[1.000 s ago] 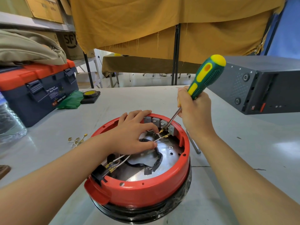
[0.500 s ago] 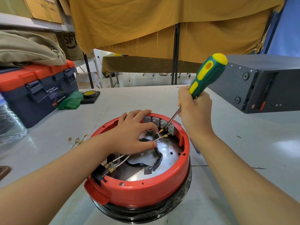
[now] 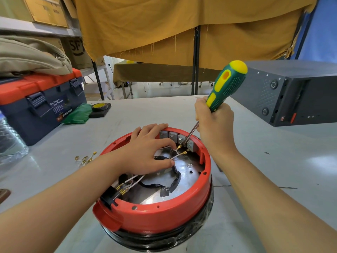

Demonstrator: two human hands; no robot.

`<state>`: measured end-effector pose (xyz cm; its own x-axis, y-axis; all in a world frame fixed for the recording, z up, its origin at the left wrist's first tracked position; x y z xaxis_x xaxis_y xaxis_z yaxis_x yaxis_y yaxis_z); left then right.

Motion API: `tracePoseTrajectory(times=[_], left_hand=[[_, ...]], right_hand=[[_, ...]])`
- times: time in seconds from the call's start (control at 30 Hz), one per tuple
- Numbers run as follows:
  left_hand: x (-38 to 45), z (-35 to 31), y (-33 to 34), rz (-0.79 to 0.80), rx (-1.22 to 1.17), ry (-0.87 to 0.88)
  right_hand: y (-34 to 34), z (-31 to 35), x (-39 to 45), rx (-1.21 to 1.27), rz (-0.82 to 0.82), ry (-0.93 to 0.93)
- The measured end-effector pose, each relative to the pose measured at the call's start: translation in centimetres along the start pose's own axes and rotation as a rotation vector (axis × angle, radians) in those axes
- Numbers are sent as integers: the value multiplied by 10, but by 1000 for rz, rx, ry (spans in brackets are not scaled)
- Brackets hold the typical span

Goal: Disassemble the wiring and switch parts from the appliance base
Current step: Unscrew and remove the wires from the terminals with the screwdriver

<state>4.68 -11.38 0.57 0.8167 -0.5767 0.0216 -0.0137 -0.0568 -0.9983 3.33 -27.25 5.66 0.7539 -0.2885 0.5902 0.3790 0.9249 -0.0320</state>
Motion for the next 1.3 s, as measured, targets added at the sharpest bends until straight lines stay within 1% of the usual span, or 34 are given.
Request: tracePoseTrajectory(times=[0.13, 0.3, 0.57, 0.83, 0.97, 1.03, 1.17, 1.3], left_hand=[[0, 0, 0, 10, -3, -4], [0, 0, 0, 10, -4, -1], [0, 1, 0, -6, 2, 5], [0, 1, 0, -4, 1, 7], [0, 1, 1, 2, 5, 6], [0, 1, 1, 3, 5, 6], [0, 0, 0, 2, -1, 7], [1, 1, 1, 3, 8, 4]], right_hand=[[-2, 0, 3, -2, 42, -5], [-1, 4, 1, -53, 17, -67], [1, 5, -3, -107, 6, -112], [-2, 7, -3, -48, -29, -121], [1, 6, -2, -58, 3, -122], [1, 4, -1, -48, 25, -109], [-1, -4, 3, 9, 31, -7], [0, -9, 5, 78, 59, 50]])
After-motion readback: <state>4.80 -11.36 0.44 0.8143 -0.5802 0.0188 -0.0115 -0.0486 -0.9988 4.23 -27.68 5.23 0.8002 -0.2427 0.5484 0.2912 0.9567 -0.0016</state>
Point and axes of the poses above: each hand's wrist, its own x-axis towards the middle knuckle, its own y-axis out of the palm, z = x × y, the point moved 6 cm from there along x, towards the middle knuckle, and after that the axes turned 4 degrees about z, right-handed, at the moved point
